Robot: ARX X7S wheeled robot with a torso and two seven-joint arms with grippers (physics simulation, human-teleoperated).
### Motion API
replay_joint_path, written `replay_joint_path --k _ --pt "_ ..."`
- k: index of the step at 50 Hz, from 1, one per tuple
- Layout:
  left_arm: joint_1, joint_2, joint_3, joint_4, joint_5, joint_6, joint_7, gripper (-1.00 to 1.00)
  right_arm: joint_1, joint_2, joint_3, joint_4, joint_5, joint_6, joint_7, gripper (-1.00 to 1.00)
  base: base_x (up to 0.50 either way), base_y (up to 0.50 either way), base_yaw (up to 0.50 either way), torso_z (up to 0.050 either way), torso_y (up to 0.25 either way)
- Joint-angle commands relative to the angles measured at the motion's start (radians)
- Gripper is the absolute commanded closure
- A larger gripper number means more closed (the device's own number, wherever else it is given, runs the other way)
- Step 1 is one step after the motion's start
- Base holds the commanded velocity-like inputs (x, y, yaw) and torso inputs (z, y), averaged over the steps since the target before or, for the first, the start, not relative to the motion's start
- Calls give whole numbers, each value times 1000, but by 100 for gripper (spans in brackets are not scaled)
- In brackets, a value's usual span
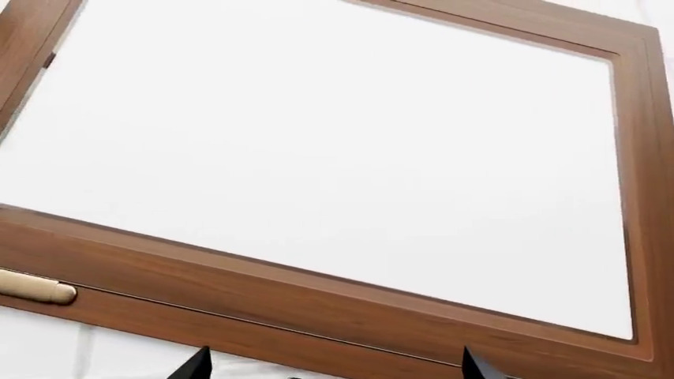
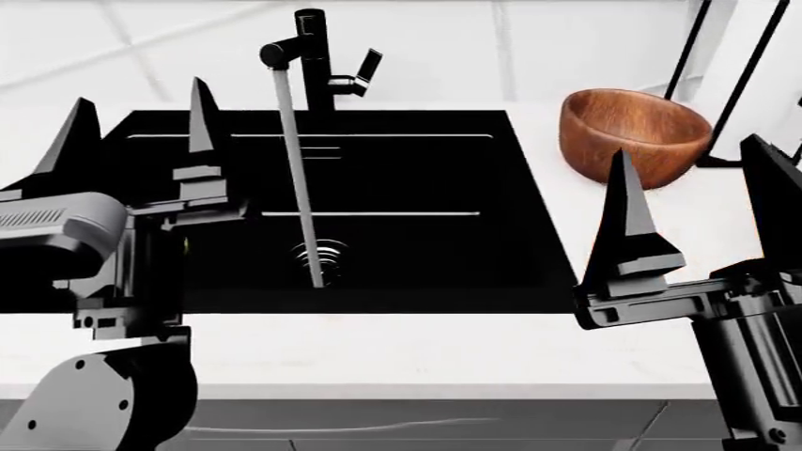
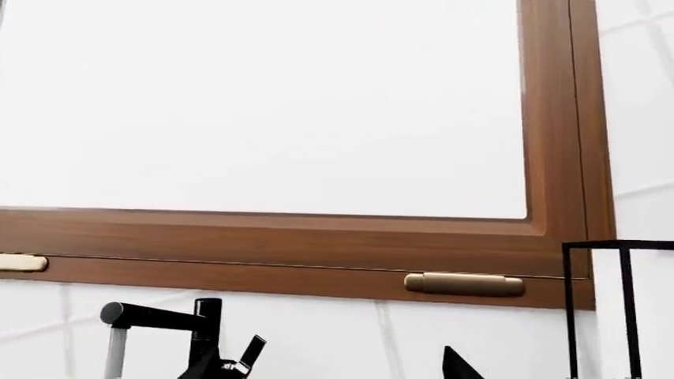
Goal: Pick the pomegranates and oranges from the sink and place them in one bowl. Place the brussel sprout in the other bowl. Then turn off the sink faucet.
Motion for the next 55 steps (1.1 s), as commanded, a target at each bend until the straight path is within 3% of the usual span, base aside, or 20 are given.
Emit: replay_joint_path --k 1,26,55 --pt "-3 2 -5 -7 -7 5 2 -100 -2 0 3 0 -1 -5 -4 -100 0 500 0 0 0" --pt "-1 -1 -6 -2 7 3 -8 -100 -11 -5 5 0 -11 -15 -12 -100 0 500 0 0 0" --pt "-2 -11 -28 6 -9 -7 -31 -100 -32 10 23 13 24 -64 -17 -100 0 0 0 0 0"
